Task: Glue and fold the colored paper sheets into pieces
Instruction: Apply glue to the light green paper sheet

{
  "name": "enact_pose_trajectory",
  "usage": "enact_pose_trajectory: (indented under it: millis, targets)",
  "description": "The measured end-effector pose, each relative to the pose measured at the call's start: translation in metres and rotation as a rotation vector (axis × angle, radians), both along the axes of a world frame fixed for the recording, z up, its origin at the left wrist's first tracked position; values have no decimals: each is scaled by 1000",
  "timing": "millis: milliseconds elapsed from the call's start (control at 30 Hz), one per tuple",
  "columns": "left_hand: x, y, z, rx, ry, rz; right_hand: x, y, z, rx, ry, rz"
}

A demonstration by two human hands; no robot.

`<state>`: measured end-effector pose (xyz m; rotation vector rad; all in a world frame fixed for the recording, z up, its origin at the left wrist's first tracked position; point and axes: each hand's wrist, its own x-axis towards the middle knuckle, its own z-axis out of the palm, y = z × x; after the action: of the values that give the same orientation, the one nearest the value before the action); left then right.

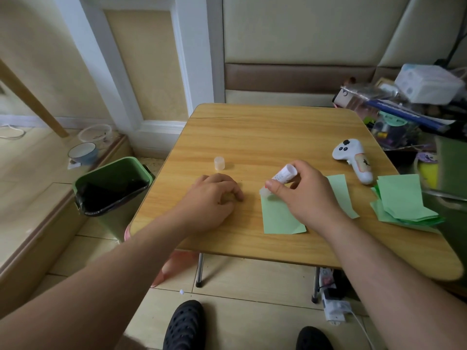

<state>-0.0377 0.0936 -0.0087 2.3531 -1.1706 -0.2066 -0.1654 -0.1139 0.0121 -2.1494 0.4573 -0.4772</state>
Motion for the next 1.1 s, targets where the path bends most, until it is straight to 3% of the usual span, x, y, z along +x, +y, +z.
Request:
enact_pose_trajectory:
  millis: [367, 833, 1100]
  targets:
    - [0, -1, -2, 30, -2, 19, -11, 5, 6, -115, 27, 124]
    - [-1, -5, -5, 46, 27, 57, -34, 3, 11, -83, 170, 280]
    - [-1, -4, -7, 49, -6, 64, -22, -4, 9, 17, -43, 95]
